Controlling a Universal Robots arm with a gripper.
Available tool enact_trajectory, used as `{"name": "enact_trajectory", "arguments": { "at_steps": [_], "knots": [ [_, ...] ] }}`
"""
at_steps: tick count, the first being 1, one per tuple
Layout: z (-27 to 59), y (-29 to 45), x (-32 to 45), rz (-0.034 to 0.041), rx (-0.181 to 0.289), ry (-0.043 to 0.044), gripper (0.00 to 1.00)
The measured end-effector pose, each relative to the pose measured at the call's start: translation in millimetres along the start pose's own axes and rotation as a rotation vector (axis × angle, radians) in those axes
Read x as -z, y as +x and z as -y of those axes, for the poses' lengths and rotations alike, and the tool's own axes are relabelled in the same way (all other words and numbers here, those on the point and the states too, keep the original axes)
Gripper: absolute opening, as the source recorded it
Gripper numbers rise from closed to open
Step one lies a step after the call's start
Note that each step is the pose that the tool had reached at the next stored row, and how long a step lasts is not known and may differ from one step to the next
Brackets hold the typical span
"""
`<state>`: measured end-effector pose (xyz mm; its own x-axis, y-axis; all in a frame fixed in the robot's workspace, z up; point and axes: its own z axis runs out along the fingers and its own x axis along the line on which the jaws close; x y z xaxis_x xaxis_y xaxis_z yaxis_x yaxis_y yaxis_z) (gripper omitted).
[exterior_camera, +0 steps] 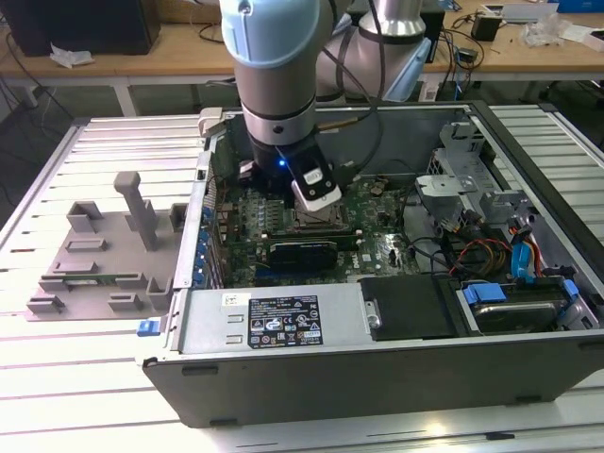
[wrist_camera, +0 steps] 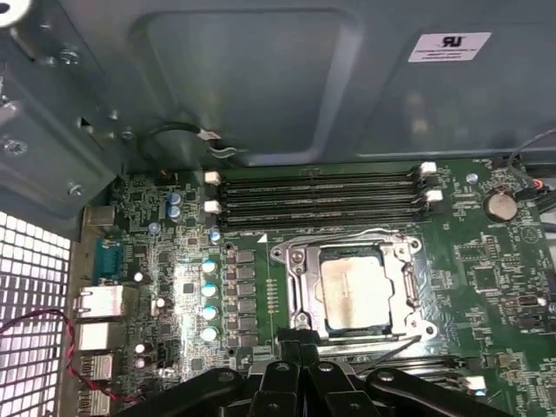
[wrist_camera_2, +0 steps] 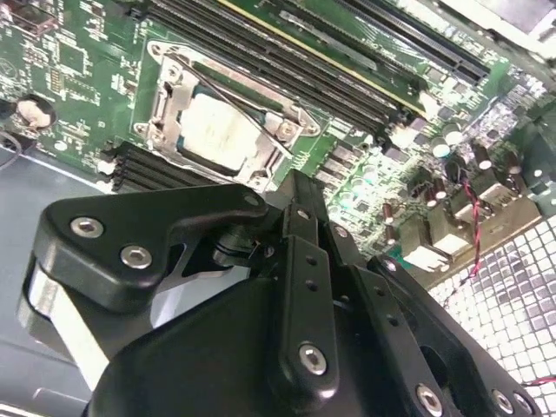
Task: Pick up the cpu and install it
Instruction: 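Install the second cpu locking lever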
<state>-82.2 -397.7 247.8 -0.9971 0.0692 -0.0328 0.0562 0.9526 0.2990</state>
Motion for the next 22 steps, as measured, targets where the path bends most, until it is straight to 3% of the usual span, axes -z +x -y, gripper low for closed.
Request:
{"name": "enact_trajectory", "arguments": {
  "at_steps": [6,9,16,22],
  "knots": [
    [-1.3,-19.9,-1.0,-0.0003,-0.001,0.0014,0.11],
    [-1.1,-24.3,-1.2,0.0002,-0.002,0.0017,0.11],
    [10.1,-25.4,0.9,0.0052,-0.018,0.0023,0.11],
    [16.4,-23.3,-14.1,0.0186,-0.061,0.0038,0.11]
  ]
}}
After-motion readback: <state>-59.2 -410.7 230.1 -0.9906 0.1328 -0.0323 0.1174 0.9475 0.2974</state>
